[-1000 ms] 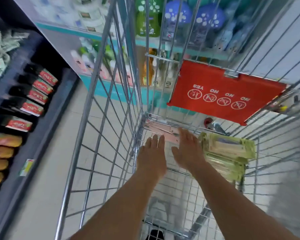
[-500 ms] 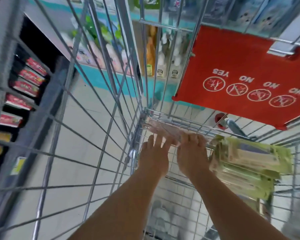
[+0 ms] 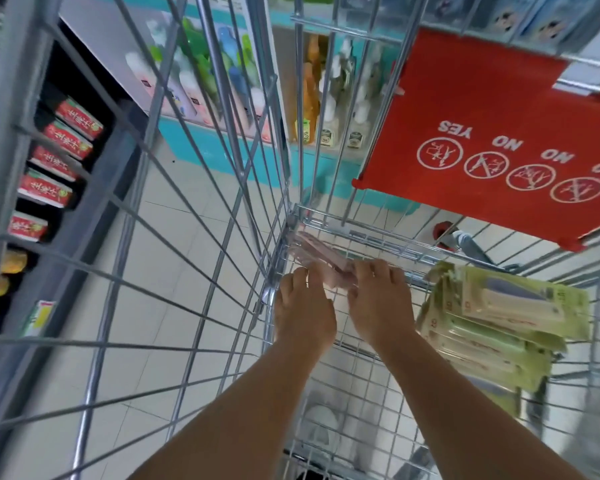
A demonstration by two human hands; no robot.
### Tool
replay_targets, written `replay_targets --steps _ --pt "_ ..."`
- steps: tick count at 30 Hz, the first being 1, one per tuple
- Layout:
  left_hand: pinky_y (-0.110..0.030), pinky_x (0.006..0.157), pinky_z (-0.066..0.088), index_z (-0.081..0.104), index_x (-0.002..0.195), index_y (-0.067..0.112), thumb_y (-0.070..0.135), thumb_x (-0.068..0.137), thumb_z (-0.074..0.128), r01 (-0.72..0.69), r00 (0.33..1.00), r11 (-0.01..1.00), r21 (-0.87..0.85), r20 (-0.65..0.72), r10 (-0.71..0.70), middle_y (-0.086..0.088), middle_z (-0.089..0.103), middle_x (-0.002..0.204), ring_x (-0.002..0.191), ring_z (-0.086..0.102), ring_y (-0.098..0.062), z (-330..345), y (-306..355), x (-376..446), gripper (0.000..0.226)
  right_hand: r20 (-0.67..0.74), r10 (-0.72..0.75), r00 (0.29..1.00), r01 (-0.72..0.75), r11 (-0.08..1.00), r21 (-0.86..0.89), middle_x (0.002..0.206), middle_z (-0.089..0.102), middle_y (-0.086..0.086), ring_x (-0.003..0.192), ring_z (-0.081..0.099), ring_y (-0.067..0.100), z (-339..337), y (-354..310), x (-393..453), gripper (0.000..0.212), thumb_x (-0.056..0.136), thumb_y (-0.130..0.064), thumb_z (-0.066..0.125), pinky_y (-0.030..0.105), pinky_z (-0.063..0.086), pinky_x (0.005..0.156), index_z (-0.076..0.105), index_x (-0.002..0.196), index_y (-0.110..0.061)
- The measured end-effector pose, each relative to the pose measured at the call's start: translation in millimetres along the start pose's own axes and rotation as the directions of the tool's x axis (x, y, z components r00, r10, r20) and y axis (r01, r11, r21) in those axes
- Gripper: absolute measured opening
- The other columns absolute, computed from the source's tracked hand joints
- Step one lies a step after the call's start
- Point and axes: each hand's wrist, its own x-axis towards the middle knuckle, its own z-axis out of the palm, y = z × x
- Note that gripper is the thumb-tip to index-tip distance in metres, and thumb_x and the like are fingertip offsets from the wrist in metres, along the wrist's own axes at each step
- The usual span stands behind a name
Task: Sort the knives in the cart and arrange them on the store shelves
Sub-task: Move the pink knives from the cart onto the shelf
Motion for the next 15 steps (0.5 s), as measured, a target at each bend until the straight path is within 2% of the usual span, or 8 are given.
replay_targets --steps 3,6,9,11,13,15 --pt "-0.036 0.114 0.021 0.016 0.147 0.019 0.016 0.091 0.054 -0.015 1.000 1.000 0.024 -0.014 0.015 -0.001 0.025 0.148 0.137 0.020 -0.023 -1.4 -1.3 -0.5 0.068 0.029 0.025 0.999 -0.027 0.997 0.074 0.126 0.044 0.006 0.115 0.044 0.026 -2.1 -2.1 5.4 0.037 0.093 -0.022 0.051 0.034 0.041 0.093 0.046 0.130 -0.019" --pt "-0.037 0.115 0.017 0.005 0.149 0.022 0.011 0.088 0.056 -0.083 0.996 0.984 0.155 -0.025 0.088 -0.003 0.011 0.152 0.139 0.015 -0.025 -6.1 -4.1 4.5 0.081 0.038 0.034 0.999 -0.039 0.988 0.152 0.120 0.045 0.008 0.106 0.053 0.026 -6.4 -0.4 11.6 0.033 0.095 -0.025 0.051 0.034 0.046 0.085 0.051 0.126 -0.017" --pt "-0.040 0.118 0.003 -0.006 0.151 0.018 0.004 0.087 0.053 -0.163 0.986 0.951 0.262 0.028 0.161 -0.004 -0.010 0.158 0.146 -0.007 -0.027 -11.2 -6.0 19.2 0.088 0.078 0.073 0.994 -0.084 0.986 0.147 0.116 0.050 0.010 0.099 0.058 0.027 -7.3 1.5 10.0 0.030 0.097 -0.025 0.046 0.033 0.046 0.079 0.052 0.123 -0.011" --pt "-0.041 0.118 0.000 -0.011 0.151 0.016 -0.001 0.088 0.046 -0.231 0.972 0.921 0.312 0.108 0.207 -0.003 -0.020 0.158 0.145 -0.017 -0.024 -15.0 -5.8 29.4 0.087 0.093 0.106 0.990 -0.122 0.976 0.183 0.111 0.057 0.009 0.095 0.060 0.026 -2.9 1.5 4.6 0.027 0.096 -0.027 0.047 0.035 0.050 0.079 0.052 0.119 -0.013" --pt "-0.040 0.118 0.003 -0.010 0.151 0.013 -0.001 0.089 0.044 -0.276 0.960 0.900 0.337 0.147 0.239 -0.002 -0.018 0.159 0.146 -0.015 -0.022 -18.7 -4.6 37.1 0.084 0.098 0.147 0.984 -0.166 0.959 0.228 0.106 0.061 0.006 0.092 0.061 0.025 2.2 1.0 -1.4 0.024 0.095 -0.029 0.049 0.037 0.052 0.078 0.053 0.115 -0.016" --pt "-0.039 0.118 0.008 -0.002 0.152 0.012 0.000 0.089 0.047 -0.288 0.957 0.894 0.344 0.138 0.255 -0.002 -0.008 0.160 0.147 -0.006 -0.022 -21.4 -2.9 42.3 0.081 0.108 0.190 0.976 -0.211 0.949 0.233 0.101 0.062 0.006 0.088 0.061 0.025 4.7 0.9 -4.5 0.021 0.096 -0.031 0.047 0.036 0.052 0.075 0.054 0.108 -0.016"
